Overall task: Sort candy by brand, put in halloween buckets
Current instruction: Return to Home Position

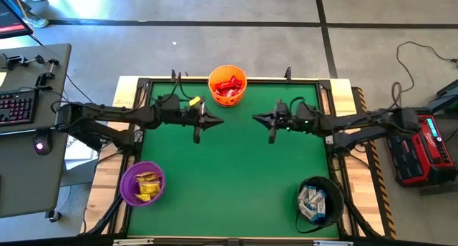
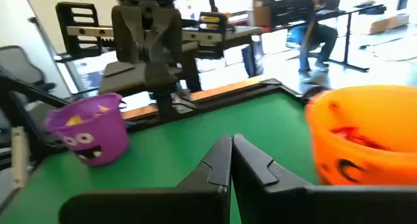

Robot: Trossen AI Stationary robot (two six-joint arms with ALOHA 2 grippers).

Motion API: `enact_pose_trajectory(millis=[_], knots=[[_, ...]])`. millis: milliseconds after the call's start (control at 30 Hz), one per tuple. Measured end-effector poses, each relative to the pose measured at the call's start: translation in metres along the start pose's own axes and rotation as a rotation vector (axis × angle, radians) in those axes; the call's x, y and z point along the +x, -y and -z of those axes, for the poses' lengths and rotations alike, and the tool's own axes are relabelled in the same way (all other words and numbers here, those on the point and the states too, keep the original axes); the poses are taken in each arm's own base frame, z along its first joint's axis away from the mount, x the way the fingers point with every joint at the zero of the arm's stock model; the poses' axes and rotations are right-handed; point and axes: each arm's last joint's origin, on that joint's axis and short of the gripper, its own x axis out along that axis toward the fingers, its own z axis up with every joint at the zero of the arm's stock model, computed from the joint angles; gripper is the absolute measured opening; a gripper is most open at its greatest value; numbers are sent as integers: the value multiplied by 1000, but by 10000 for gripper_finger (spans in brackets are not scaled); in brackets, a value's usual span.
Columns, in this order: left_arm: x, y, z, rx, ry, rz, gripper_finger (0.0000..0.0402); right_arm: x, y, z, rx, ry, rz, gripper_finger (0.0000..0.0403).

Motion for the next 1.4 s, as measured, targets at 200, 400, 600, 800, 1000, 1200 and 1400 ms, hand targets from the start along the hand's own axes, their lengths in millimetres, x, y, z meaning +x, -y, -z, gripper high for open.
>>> enact_pose_trajectory(millis=[200,400,600,800,1000,1200,1400], knots=[[-8,-23,3,37,36,-72,0,-36,19,12,-10,-14,77,0],[-16,-45,15,21,81,-105,0,-60,28,28,-48,-16,179,0],[-33,-62,24,32,80,-147,0,-87,31,44,-34,29,176,0],[-48,-73,25,58,91,-186,0,-112,35,54,-25,6,220,0],[-70,-76,38,58,87,-229,0,-133,35,52,-49,33,244,0],[-100,-75,55,49,112,-305,0,-150,36,55,-46,34,257,0],[-131,-64,76,31,179,-359,0,-158,38,62,-26,16,307,0]])
